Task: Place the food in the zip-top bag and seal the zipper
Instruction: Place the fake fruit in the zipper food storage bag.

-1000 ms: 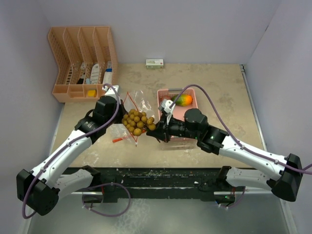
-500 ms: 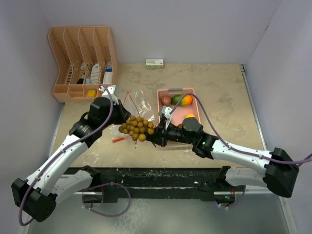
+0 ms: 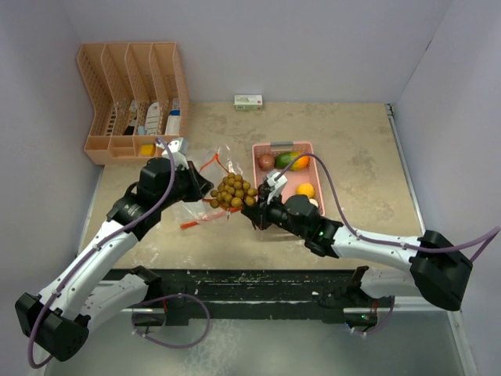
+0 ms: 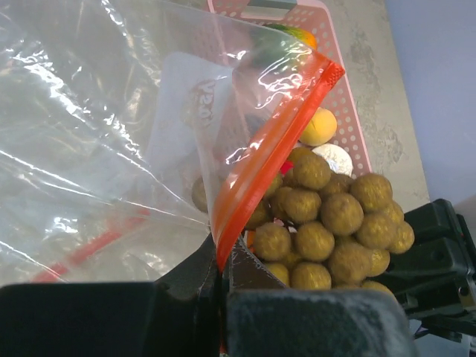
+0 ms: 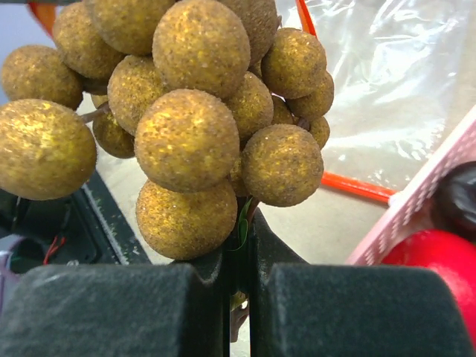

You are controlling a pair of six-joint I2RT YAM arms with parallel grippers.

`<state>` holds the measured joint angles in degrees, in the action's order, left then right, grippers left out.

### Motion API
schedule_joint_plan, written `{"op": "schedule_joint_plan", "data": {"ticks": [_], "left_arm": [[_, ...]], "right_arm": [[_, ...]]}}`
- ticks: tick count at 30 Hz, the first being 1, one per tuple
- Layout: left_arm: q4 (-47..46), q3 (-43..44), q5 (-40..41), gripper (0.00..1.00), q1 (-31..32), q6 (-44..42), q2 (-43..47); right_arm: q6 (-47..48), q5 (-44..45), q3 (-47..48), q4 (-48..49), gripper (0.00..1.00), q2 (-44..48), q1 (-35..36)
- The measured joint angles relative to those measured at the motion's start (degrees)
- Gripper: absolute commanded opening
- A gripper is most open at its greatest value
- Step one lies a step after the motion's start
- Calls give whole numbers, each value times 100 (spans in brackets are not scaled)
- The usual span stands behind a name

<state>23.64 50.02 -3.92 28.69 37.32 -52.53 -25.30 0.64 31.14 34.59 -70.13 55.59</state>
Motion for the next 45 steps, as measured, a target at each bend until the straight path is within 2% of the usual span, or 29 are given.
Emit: {"op": "schedule_joint_plan", "data": {"ticks": [8, 20, 27, 35, 45], "left_arm": [[-4, 0, -81, 0, 0, 63, -20], [-46, -7, -173, 0, 0, 63, -203], [-181, -122, -232, 0, 0, 68, -380], [-168, -192, -199, 0, -4, 79, -275], [-37, 109, -181, 0, 0, -2, -400]], "right_arm": [[201, 916, 962, -990, 0, -483, 0], [581, 1036, 1731, -1971, 0, -868, 195], [251, 1207, 2326, -2634, 0, -789, 256], [278, 942, 2887, -2817, 0, -1137, 262], [487, 562, 2723, -2863, 0, -1436, 507]]}}
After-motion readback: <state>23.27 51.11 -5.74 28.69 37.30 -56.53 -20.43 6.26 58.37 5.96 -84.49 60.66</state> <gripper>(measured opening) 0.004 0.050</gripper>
